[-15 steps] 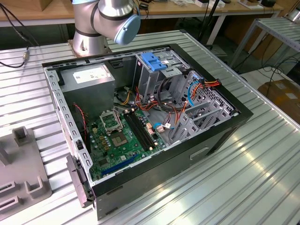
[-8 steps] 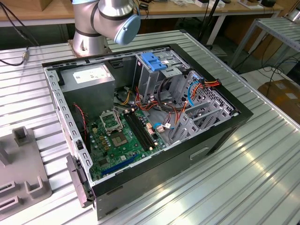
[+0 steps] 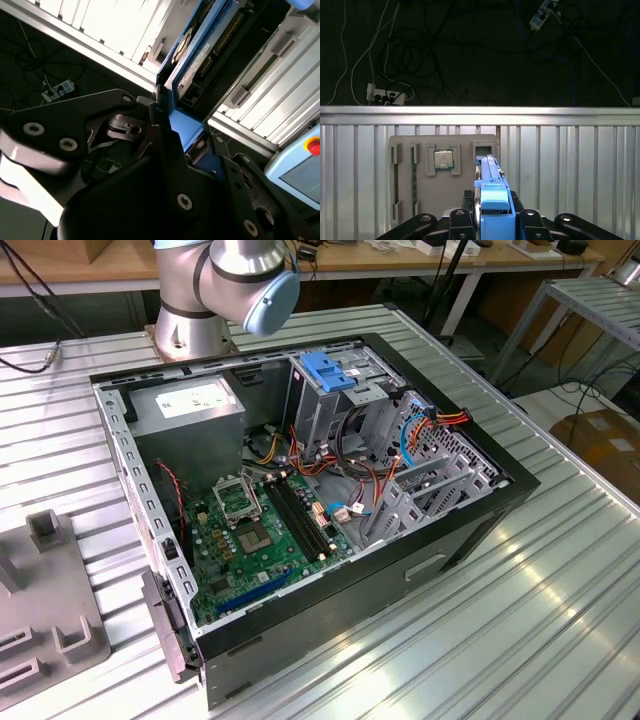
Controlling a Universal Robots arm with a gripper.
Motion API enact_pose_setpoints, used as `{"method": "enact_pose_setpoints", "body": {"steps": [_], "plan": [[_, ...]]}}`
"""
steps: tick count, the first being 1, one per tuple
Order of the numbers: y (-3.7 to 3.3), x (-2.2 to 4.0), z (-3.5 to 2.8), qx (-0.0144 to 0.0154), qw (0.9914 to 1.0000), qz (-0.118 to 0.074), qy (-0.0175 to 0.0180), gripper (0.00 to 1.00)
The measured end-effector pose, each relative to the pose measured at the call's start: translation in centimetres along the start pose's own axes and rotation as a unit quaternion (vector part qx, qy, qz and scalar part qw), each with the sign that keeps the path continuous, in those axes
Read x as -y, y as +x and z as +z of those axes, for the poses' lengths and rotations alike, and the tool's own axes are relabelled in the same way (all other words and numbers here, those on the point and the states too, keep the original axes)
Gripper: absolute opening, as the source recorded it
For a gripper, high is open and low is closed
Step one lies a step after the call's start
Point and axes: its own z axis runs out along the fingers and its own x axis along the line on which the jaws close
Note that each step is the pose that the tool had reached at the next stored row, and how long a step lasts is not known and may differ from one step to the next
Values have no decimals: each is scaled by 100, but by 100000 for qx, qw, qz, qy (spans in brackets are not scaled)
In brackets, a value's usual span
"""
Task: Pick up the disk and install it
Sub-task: 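Pick up the disk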
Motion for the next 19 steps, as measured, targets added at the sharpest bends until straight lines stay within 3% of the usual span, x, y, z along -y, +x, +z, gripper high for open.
{"method": "enact_pose_setpoints", "body": {"steps": [3, 10, 15, 17, 19], "plan": [[-1, 0, -112, 0, 100000, -2, -17, 37], [-2, 0, -297, -2, 100000, -3, -52, 37], [-3, 1, -396, 1, 100000, -1, -77, 37], [-4, 2, -480, -9, 100000, 0, -104, 37], [-4, 2, -516, -8, 100000, -1, -113, 37]]}}
